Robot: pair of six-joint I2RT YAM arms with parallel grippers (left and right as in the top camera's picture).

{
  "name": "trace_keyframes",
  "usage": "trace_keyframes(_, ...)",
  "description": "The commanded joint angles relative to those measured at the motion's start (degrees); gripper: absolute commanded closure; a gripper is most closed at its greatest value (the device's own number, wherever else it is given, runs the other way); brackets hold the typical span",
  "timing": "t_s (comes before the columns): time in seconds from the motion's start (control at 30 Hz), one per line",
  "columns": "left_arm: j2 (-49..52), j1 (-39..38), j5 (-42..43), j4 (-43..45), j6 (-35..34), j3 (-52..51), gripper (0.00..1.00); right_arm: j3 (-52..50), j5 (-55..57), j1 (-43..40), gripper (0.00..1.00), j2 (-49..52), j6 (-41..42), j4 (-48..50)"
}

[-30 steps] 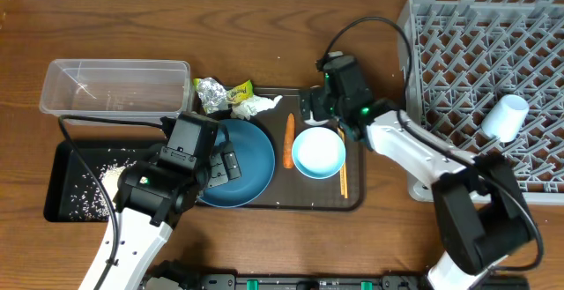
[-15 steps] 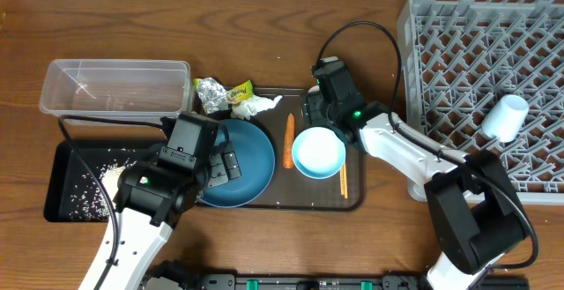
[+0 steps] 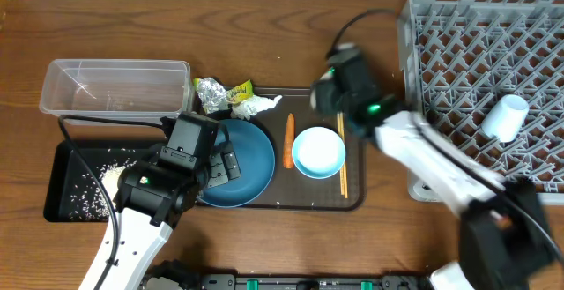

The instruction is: Sort waste into correct bins and load items into the dishwasher rack

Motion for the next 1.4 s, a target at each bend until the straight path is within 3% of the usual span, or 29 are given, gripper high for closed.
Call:
trace_keyframes(0.0,-0.11,0.22,-1.11,-0.2,0.13,0.72,0.03,6.14,4.48,-7.13,0.39,-10.62,-0.63,-3.39)
trace_keyframes(0.3,-0.11,0.22,-1.11,-0.2,0.13,0.72,0.02,9.9,5.09,-35.26,0.41,-21.07,-3.82,-11.04)
trace_keyframes(0.47,-0.11,0.22,-1.11,-0.2,0.13,0.72,0.02,9.81,-1.38,-50.62,0.41,-19.04,-3.76,-13.49)
trace_keyframes(0.6,-0.11,0.22,-1.11,-0.2,0.13,0.72,0.02,9.81,-5.22,-56.96,0.4,-14.97,-3.78,-13.86)
trace_keyframes(0.8,-0.11,0.22,-1.11,-0.2,0.13,0.72,0.02,9.81,-5.09,-59.39,0.3,-9.03,-6.21,-13.84)
trace_keyframes(0.93,-0.11,0.22,-1.11,-0.2,0.13,0.72,0.02,9.81,-5.09,-59.39,0.13,-7.02,-6.84,-13.86)
trace_keyframes(1.13,-0.11,0.22,-1.11,-0.2,0.13,0.72,0.02,10.03,-5.7,-59.23,0.06,-8.37,-6.54,-13.57)
trace_keyframes(1.37,-0.11,0.22,-1.11,-0.2,0.13,0.72,0.02,10.03,-26.08,-55.84,0.01,-14.69,0.0,-11.41)
